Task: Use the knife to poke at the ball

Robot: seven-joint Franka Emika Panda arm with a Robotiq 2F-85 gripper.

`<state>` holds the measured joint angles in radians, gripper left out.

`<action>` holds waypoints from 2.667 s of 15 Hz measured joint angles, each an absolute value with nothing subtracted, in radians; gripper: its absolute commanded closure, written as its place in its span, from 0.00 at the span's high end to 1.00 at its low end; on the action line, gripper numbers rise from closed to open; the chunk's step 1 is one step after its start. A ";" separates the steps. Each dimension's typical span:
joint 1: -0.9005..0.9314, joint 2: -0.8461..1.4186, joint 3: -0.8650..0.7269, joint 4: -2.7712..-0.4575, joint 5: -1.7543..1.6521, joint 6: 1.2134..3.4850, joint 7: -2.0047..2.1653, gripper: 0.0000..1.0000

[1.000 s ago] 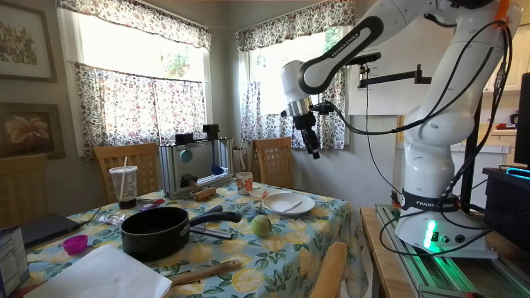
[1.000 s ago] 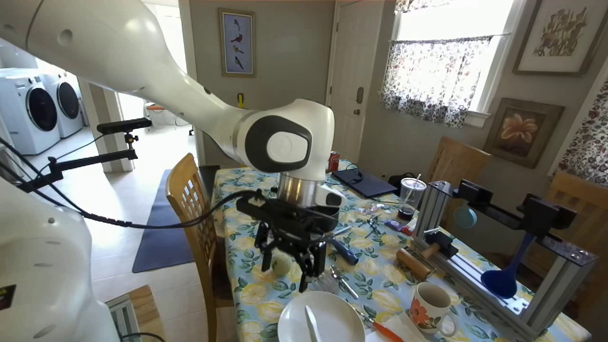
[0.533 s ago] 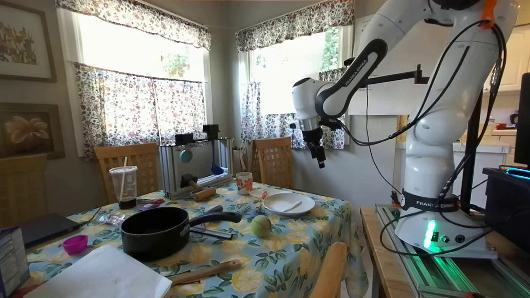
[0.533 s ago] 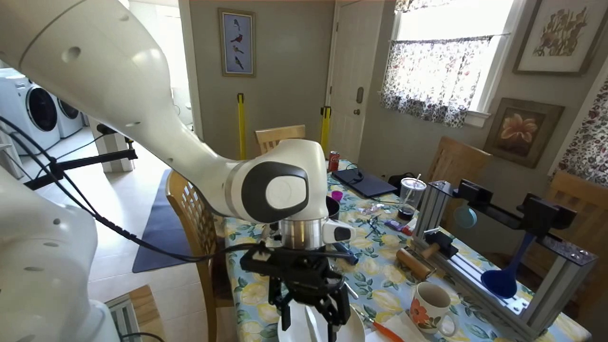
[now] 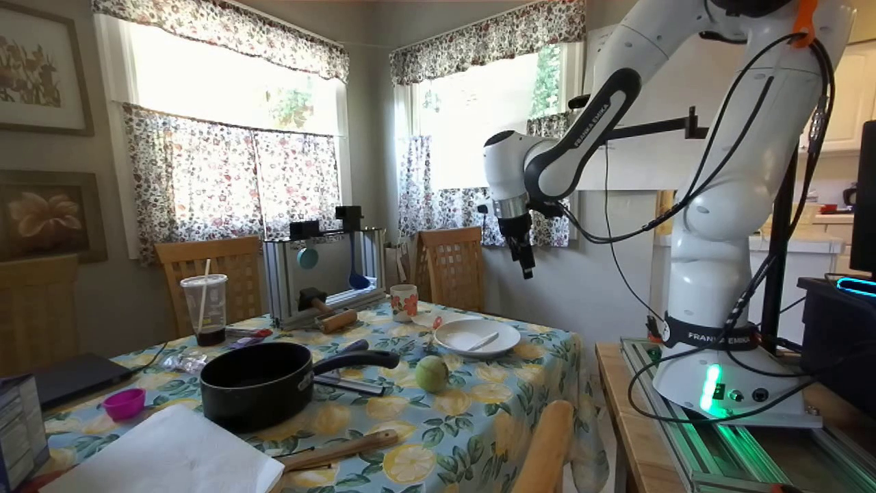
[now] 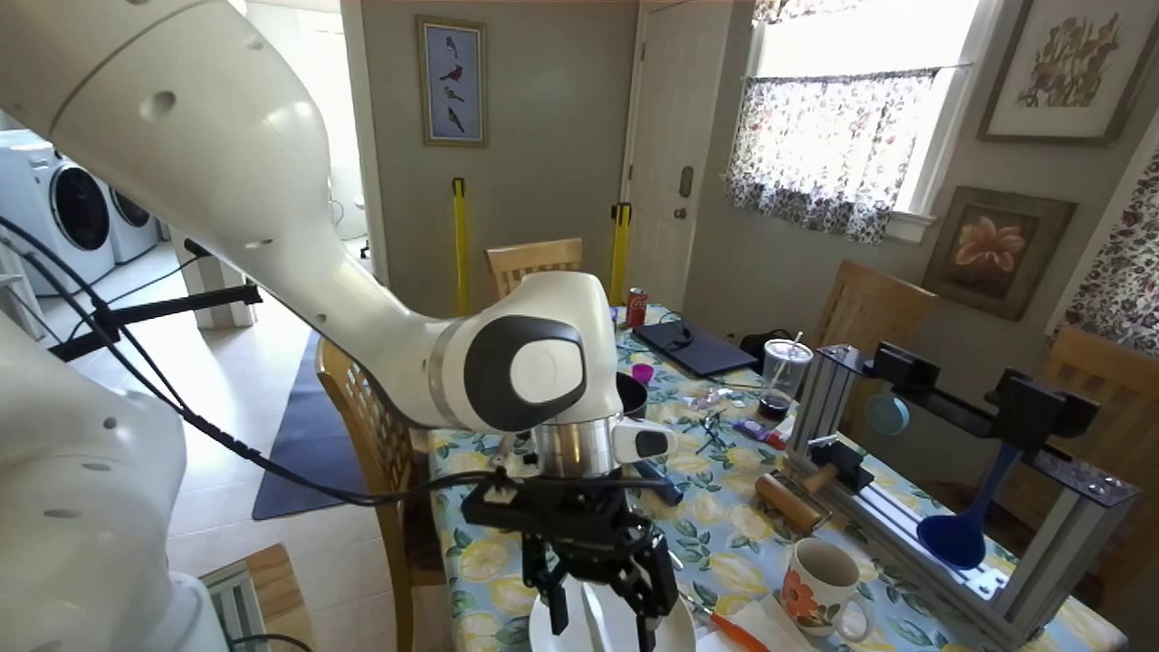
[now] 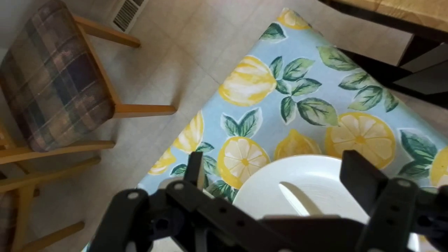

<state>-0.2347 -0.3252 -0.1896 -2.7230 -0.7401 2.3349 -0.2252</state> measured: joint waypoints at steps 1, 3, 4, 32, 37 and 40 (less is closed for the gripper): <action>-0.242 -0.310 -0.188 -2.731 -0.798 2.373 -0.171 1.00; -0.268 -0.255 -0.188 -2.754 -0.945 2.474 -0.031 1.00; -0.280 -0.220 -0.189 -2.759 -1.017 2.521 0.041 1.00; -0.283 0.172 -0.186 -2.616 -1.750 2.829 0.689 1.00; -0.283 0.191 -0.180 -2.593 -1.846 2.824 0.722 1.00; -0.283 0.219 -0.171 -2.574 -1.900 2.823 0.757 1.00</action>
<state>-0.2826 0.2186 -0.1710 -2.5743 -1.8998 2.8227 0.7574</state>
